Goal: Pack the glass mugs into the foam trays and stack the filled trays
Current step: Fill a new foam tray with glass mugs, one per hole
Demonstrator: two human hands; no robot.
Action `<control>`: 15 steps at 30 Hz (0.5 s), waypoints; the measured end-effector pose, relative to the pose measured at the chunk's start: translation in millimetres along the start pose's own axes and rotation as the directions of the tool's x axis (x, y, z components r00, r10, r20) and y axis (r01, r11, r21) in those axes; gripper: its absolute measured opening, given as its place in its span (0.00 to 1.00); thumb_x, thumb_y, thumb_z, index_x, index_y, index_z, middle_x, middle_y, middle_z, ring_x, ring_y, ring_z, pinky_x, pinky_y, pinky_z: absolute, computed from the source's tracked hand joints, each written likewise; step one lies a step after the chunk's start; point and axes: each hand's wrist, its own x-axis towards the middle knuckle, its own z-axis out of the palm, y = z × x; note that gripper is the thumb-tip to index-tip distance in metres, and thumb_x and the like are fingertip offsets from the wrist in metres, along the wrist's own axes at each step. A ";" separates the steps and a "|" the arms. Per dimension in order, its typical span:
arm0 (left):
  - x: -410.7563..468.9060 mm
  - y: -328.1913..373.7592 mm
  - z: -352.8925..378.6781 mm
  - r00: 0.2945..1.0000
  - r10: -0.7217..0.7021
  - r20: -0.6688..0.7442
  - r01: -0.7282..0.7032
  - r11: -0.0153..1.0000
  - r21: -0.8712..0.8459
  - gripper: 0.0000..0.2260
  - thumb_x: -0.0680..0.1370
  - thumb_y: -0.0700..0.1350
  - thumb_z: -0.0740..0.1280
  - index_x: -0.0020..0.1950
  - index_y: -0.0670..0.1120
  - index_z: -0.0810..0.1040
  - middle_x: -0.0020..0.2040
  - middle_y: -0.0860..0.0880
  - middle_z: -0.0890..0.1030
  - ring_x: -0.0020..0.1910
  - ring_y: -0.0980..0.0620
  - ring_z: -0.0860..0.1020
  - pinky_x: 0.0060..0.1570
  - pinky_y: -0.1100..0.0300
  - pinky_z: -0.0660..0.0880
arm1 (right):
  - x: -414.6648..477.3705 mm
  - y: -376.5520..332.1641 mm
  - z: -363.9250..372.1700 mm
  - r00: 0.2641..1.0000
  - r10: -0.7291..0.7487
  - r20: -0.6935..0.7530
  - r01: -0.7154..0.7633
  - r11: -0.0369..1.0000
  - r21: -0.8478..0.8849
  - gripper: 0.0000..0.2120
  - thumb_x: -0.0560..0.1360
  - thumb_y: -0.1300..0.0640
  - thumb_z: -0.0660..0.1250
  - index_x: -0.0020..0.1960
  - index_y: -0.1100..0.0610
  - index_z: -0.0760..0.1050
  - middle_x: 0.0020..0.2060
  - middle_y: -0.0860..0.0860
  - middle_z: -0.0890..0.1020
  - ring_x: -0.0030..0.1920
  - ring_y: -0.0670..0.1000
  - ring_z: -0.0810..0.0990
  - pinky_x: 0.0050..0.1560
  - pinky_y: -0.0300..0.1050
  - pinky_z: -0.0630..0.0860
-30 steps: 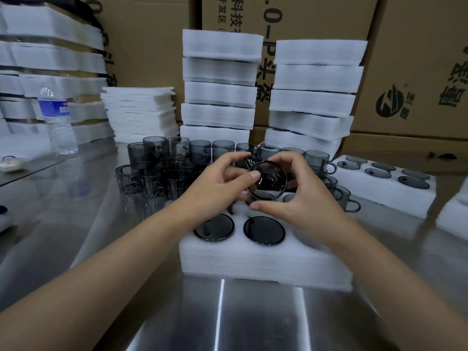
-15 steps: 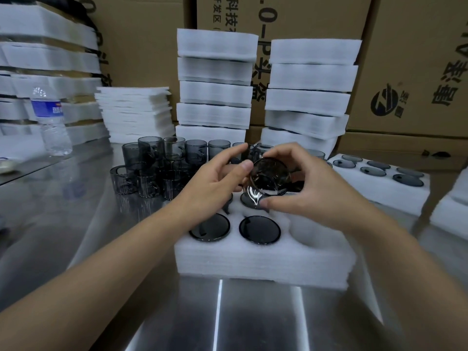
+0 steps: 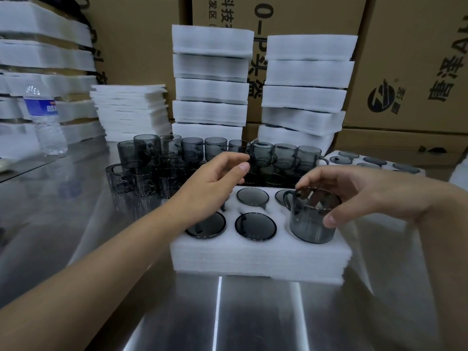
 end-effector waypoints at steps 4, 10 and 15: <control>0.9 -0.4 0.6 1.000 -0.018 -0.005 0.018 1.000 -0.005 0.07 0.80 0.52 0.61 0.55 0.61 0.75 0.53 0.61 0.81 0.49 0.66 0.79 0.47 0.66 0.72 | -0.9 -0.1 0.0 1.000 0.002 -0.001 -0.002 1.000 -0.010 0.27 0.55 0.52 0.78 0.54 0.42 0.79 0.51 0.49 0.82 0.55 0.49 0.80 0.55 0.48 0.76; 1.0 0.1 0.8 1.000 -0.019 -0.003 0.019 1.000 0.010 0.07 0.80 0.51 0.61 0.53 0.62 0.76 0.52 0.60 0.81 0.49 0.66 0.79 0.47 0.66 0.72 | 1.6 -3.7 4.7 0.999 0.033 0.022 -0.031 0.998 -0.052 0.28 0.55 0.53 0.78 0.54 0.42 0.78 0.53 0.50 0.83 0.55 0.51 0.81 0.61 0.55 0.75; 0.7 0.1 0.5 1.000 -0.012 0.001 0.012 1.000 0.008 0.07 0.80 0.52 0.61 0.52 0.62 0.77 0.52 0.61 0.81 0.50 0.66 0.79 0.47 0.64 0.72 | 1.8 -2.1 4.6 0.998 0.058 0.034 -0.057 0.998 -0.030 0.28 0.56 0.55 0.79 0.56 0.45 0.78 0.56 0.51 0.82 0.58 0.51 0.80 0.64 0.56 0.73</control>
